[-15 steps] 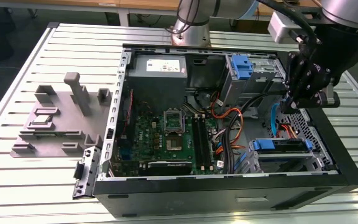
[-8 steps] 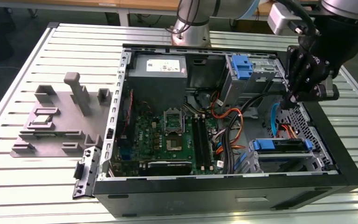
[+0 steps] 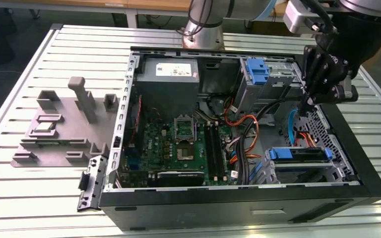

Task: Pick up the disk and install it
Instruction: 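Insert the second disk wire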

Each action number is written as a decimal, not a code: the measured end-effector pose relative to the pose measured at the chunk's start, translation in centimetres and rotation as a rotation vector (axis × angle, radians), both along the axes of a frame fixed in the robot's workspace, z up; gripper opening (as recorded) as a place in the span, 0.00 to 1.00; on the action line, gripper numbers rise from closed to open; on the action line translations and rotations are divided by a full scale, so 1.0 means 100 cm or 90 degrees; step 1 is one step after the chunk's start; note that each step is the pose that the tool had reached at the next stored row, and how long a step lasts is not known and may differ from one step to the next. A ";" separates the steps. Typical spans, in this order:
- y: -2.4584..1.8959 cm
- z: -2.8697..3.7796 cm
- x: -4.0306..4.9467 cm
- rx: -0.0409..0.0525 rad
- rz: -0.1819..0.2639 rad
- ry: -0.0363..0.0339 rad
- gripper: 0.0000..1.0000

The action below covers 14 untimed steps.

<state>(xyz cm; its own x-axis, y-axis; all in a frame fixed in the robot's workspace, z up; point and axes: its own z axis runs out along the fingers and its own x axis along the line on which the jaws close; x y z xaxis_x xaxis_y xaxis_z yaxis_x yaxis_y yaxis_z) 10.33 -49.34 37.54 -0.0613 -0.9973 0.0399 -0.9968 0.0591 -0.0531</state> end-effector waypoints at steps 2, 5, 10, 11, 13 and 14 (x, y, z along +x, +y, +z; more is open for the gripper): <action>0.0032 0.0001 0.0001 -0.0001 0.000 0.0002 0.10; 0.0070 0.0000 0.0008 0.0000 0.000 0.0026 0.10; 0.0076 -0.0010 0.0018 -0.0245 -0.001 0.0055 0.10; 0.0076 -0.0014 0.0019 -0.0307 -0.001 0.0055 0.10; 0.0081 -0.0020 0.0019 -0.0369 -0.001 0.0055 0.10; 0.0084 -0.0024 0.0019 -0.0392 -0.001 0.0055 0.10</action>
<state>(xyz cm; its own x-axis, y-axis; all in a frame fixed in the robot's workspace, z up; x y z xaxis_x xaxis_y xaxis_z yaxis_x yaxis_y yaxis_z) 10.52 -48.50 37.30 -0.0623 -0.9929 0.1016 -0.9972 0.0576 -0.0481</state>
